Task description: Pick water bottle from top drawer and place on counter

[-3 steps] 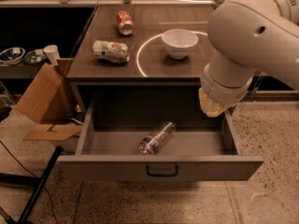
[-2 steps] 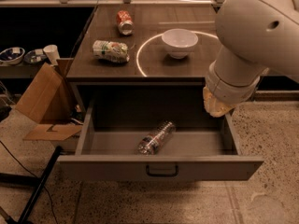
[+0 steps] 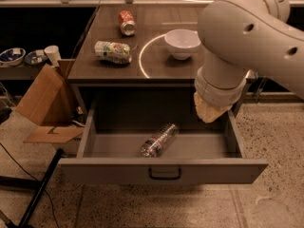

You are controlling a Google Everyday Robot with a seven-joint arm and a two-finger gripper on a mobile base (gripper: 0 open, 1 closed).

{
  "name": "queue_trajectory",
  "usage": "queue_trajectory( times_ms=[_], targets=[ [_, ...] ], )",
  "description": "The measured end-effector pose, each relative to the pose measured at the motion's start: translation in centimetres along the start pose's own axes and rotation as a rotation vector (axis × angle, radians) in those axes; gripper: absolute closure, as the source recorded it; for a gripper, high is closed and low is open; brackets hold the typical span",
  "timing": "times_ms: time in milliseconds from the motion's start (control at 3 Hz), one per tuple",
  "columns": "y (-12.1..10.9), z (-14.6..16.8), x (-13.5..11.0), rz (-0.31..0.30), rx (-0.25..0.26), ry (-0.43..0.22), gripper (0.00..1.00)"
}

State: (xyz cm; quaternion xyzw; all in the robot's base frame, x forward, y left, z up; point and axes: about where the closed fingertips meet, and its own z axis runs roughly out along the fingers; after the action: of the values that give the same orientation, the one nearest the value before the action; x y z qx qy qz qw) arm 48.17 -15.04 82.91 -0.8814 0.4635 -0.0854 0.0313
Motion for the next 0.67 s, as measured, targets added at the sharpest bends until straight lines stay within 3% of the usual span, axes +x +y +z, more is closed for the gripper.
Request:
queue_trajectory(
  times_ms=[667],
  targets=[
    [-2.9,2.7,-1.2,-0.015,-0.026,-0.026,0.19]
  ],
)
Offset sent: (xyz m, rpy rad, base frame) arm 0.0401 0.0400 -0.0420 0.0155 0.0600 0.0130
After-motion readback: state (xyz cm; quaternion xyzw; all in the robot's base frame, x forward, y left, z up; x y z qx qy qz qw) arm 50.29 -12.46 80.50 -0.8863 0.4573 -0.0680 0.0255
